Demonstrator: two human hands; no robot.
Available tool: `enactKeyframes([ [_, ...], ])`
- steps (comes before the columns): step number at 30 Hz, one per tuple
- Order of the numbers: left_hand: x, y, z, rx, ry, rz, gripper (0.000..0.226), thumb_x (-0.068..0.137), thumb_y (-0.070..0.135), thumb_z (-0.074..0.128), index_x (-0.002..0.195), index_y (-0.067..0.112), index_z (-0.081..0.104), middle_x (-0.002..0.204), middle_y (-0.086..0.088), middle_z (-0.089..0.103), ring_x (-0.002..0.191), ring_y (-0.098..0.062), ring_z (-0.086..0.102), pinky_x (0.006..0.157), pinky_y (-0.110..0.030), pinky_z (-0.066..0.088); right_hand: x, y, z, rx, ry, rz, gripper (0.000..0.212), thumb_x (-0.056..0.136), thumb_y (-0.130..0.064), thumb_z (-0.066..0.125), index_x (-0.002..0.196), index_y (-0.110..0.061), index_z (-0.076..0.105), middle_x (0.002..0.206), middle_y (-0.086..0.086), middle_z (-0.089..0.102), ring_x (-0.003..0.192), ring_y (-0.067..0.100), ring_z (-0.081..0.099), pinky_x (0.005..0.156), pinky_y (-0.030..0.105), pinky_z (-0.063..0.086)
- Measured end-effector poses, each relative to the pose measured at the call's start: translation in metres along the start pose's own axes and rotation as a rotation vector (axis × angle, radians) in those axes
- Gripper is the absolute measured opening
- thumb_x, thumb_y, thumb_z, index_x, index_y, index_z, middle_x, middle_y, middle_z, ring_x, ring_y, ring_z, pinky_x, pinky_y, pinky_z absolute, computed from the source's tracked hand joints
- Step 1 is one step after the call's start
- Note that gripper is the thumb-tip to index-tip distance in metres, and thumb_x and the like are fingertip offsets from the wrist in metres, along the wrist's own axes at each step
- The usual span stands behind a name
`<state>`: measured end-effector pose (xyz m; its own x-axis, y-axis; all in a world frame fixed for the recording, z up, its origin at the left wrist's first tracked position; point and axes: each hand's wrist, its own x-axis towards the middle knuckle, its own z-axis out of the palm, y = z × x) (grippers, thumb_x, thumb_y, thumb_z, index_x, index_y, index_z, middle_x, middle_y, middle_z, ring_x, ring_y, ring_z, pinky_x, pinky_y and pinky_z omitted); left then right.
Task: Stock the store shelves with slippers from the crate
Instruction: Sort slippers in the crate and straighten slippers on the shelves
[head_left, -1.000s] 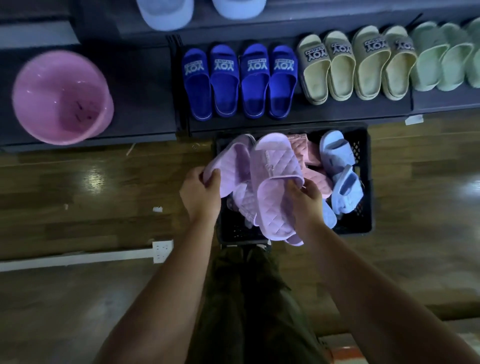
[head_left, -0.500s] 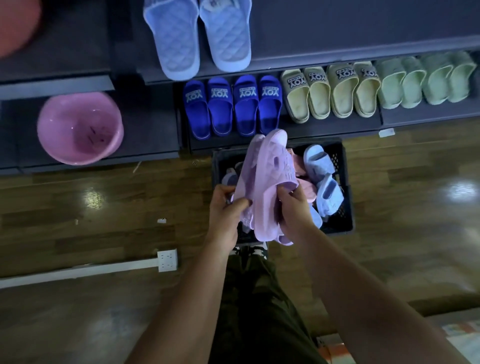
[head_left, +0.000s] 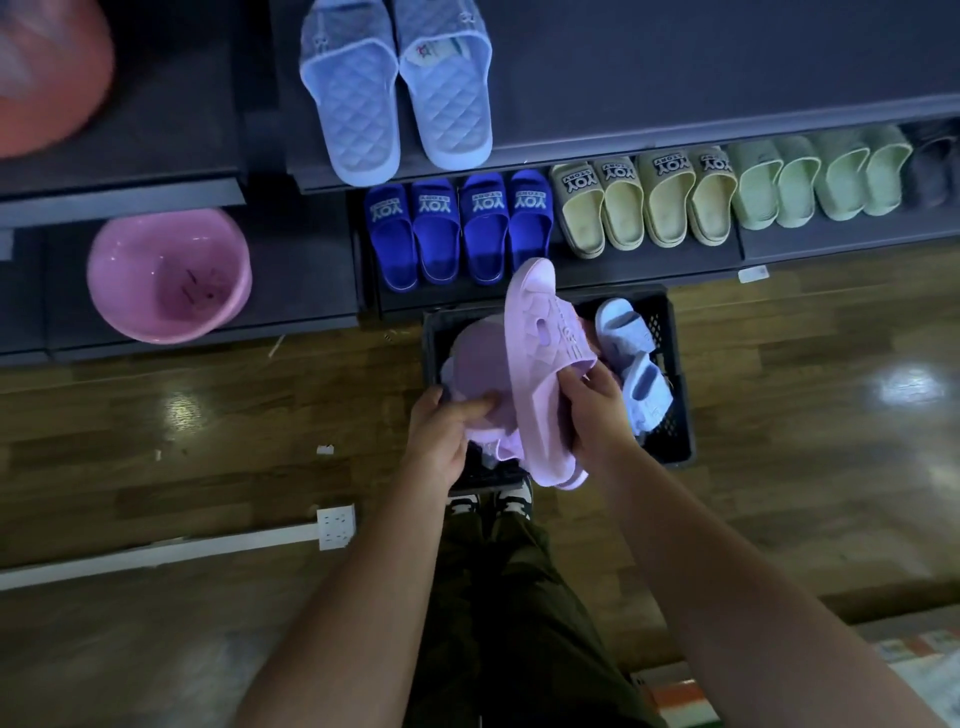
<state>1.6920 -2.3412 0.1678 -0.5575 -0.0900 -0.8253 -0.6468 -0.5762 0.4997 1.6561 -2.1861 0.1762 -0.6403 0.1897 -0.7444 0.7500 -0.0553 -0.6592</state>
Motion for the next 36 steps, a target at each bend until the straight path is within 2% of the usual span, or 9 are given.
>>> enactKeyframes([
  [5, -0.005, -0.001, 0.011, 0.244, -0.007, 0.029, 0.048, 0.054, -0.006, 0.073, 0.101, -0.006, 0.064, 0.098, -0.019, 0.070, 0.095, -0.038, 0.066, 0.084, -0.046, 0.051, 0.010, -0.010, -0.008, -0.043, 0.128, -0.005, 0.025, 0.092, -0.025, 0.055, 0.115, -0.015, 0.057, 0.098, 0.005, 0.066, 0.093, 0.024, 0.062, 0.075, 0.031, 0.050],
  [15, -0.015, -0.047, 0.095, 0.299, 0.097, 0.190, 0.056, 0.082, -0.008, 0.047, 0.128, 0.020, 0.059, 0.115, 0.004, 0.064, 0.107, -0.018, 0.060, 0.096, -0.034, 0.047, 0.038, 0.001, -0.054, -0.255, 0.263, -0.019, 0.035, 0.090, -0.015, 0.053, 0.122, -0.015, 0.041, 0.099, 0.007, 0.060, 0.089, 0.029, 0.059, 0.082, 0.038, 0.049],
  [18, -0.015, -0.075, 0.126, 0.344, 0.185, 0.265, 0.057, 0.086, -0.007, 0.046, 0.129, 0.029, 0.053, 0.096, 0.021, 0.057, 0.087, 0.002, 0.056, 0.081, -0.014, 0.043, 0.050, 0.004, -0.080, -0.212, 0.183, 0.056, 0.032, 0.089, -0.015, 0.044, 0.120, -0.021, 0.035, 0.094, 0.007, 0.057, 0.086, 0.030, 0.056, 0.079, 0.040, 0.048],
  [21, -0.015, -0.102, 0.160, 0.355, 0.201, 0.322, 0.056, 0.081, -0.002, 0.047, 0.134, 0.015, 0.050, 0.107, 0.006, 0.061, 0.093, -0.010, 0.057, 0.075, -0.010, 0.042, 0.068, 0.000, -0.117, 0.006, 0.061, 0.213, 0.029, 0.088, -0.038, 0.049, 0.111, -0.024, 0.038, 0.087, 0.002, 0.050, 0.080, 0.022, 0.052, 0.073, 0.035, 0.045],
  [24, -0.011, -0.128, 0.194, 0.267, 0.194, 0.322, 0.062, 0.070, 0.003, 0.045, 0.131, 0.009, 0.049, 0.110, -0.004, 0.061, 0.087, -0.001, 0.060, 0.074, -0.017, 0.048, 0.088, -0.001, -0.153, -0.016, -0.072, 0.228, 0.053, 0.072, -0.053, 0.062, 0.107, -0.026, 0.034, 0.098, 0.000, 0.047, 0.086, 0.018, 0.051, 0.086, 0.042, 0.045],
  [28, 0.001, -0.159, 0.221, 0.140, 0.183, 0.317, 0.052, 0.063, 0.012, 0.050, 0.115, 0.017, 0.054, 0.099, 0.008, 0.063, 0.086, -0.003, 0.061, 0.075, -0.024, 0.050, 0.117, 0.012, -0.190, 0.038, -0.176, 0.242, 0.049, 0.079, -0.032, 0.071, 0.109, -0.028, 0.034, 0.105, 0.007, 0.055, 0.089, 0.028, 0.063, 0.086, 0.045, 0.052],
  [30, 0.009, -0.171, 0.223, 0.116, 0.140, 0.315, 0.051, 0.063, 0.015, 0.055, 0.113, 0.021, 0.055, 0.099, 0.009, 0.065, 0.095, -0.013, 0.063, 0.078, -0.029, 0.051, 0.129, 0.020, -0.204, 0.132, -0.290, 0.316, 0.060, 0.073, -0.028, 0.078, 0.118, -0.029, 0.039, 0.122, 0.016, 0.059, 0.104, 0.036, 0.065, 0.089, 0.058, 0.050],
  [33, 0.024, -0.180, 0.221, 0.142, 0.110, 0.279, 0.048, 0.063, 0.015, 0.057, 0.112, 0.015, 0.054, 0.102, 0.004, 0.064, 0.097, -0.016, 0.061, 0.081, -0.032, 0.049, 0.142, 0.026, -0.218, 0.187, -0.401, 0.421, 0.092, 0.060, -0.033, 0.090, 0.136, -0.017, 0.041, 0.134, 0.019, 0.055, 0.119, 0.035, 0.057, 0.095, 0.053, 0.049],
  [36, 0.046, -0.184, 0.217, 0.162, 0.110, 0.180, 0.047, 0.065, 0.036, 0.057, 0.106, 0.013, 0.059, 0.109, -0.009, 0.061, 0.102, -0.021, 0.058, 0.090, -0.034, 0.047, 0.156, 0.034, -0.231, 0.168, -0.512, 0.374, 0.079, 0.075, -0.042, 0.078, 0.139, -0.009, 0.045, 0.138, 0.017, 0.052, 0.128, 0.033, 0.050, 0.106, 0.051, 0.040],
])
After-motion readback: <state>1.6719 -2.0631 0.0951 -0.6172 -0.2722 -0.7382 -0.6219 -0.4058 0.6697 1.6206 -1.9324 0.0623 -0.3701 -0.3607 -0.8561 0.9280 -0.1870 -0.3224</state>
